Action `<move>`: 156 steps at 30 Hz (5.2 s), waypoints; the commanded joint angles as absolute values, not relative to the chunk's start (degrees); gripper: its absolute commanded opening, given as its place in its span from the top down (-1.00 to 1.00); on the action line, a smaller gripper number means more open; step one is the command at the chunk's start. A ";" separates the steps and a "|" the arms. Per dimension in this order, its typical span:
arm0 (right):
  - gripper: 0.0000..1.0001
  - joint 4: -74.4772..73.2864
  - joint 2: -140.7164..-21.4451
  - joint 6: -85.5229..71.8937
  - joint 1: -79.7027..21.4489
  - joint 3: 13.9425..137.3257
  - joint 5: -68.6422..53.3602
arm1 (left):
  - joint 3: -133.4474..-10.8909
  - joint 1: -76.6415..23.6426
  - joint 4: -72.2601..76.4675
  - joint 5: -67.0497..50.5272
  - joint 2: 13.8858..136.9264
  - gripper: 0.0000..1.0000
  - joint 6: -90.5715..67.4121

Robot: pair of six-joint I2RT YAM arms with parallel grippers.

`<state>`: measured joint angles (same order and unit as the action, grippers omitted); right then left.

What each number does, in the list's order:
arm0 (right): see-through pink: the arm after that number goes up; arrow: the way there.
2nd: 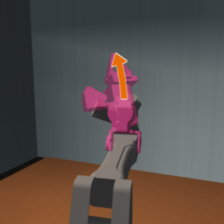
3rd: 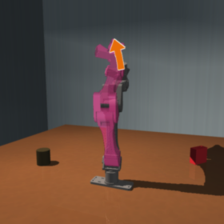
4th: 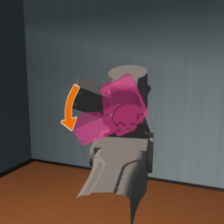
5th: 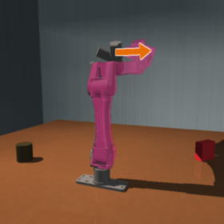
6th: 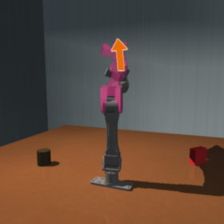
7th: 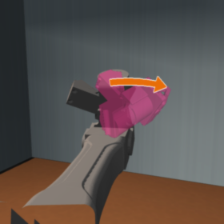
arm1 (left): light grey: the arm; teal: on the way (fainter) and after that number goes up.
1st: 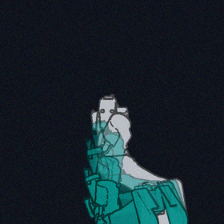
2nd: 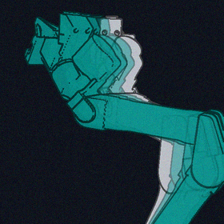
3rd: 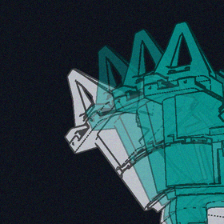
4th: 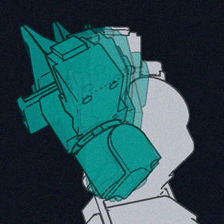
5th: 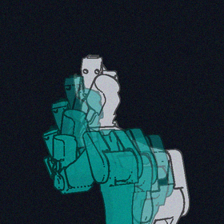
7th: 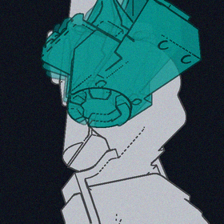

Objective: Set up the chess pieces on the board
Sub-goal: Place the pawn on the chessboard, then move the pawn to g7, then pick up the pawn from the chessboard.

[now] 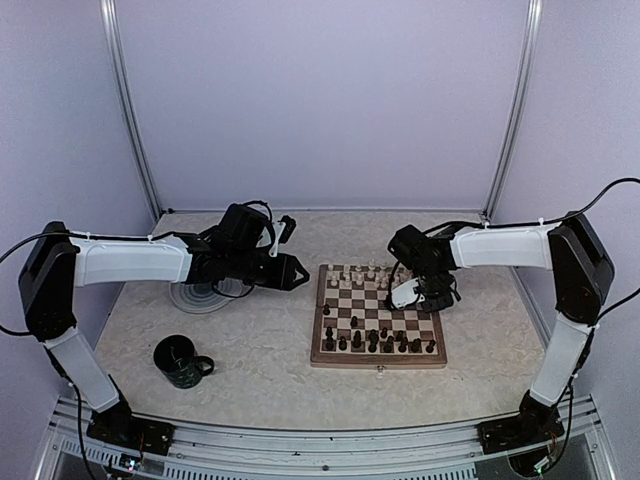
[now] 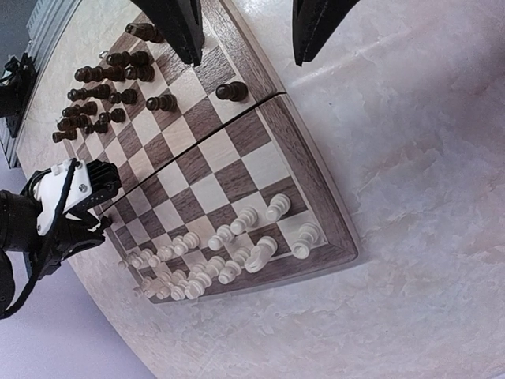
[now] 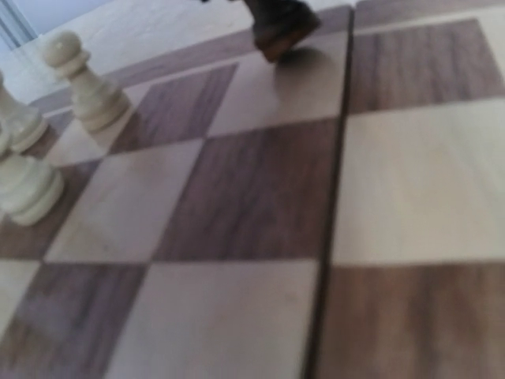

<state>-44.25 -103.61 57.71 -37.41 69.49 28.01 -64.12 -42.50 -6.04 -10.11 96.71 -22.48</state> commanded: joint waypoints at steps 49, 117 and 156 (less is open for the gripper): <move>0.08 -12.73 -77.06 36.72 -18.46 50.79 -17.31 | -101.64 -55.92 -33.47 -7.17 126.02 0.28 -3.47; 0.07 -13.86 -79.97 37.40 -19.78 51.37 -17.01 | -95.72 -57.63 -39.74 -8.26 121.99 0.80 -4.00; 0.20 -28.24 -91.49 35.41 -16.19 58.59 -29.36 | -95.71 -48.05 -23.96 3.70 108.95 0.20 -2.95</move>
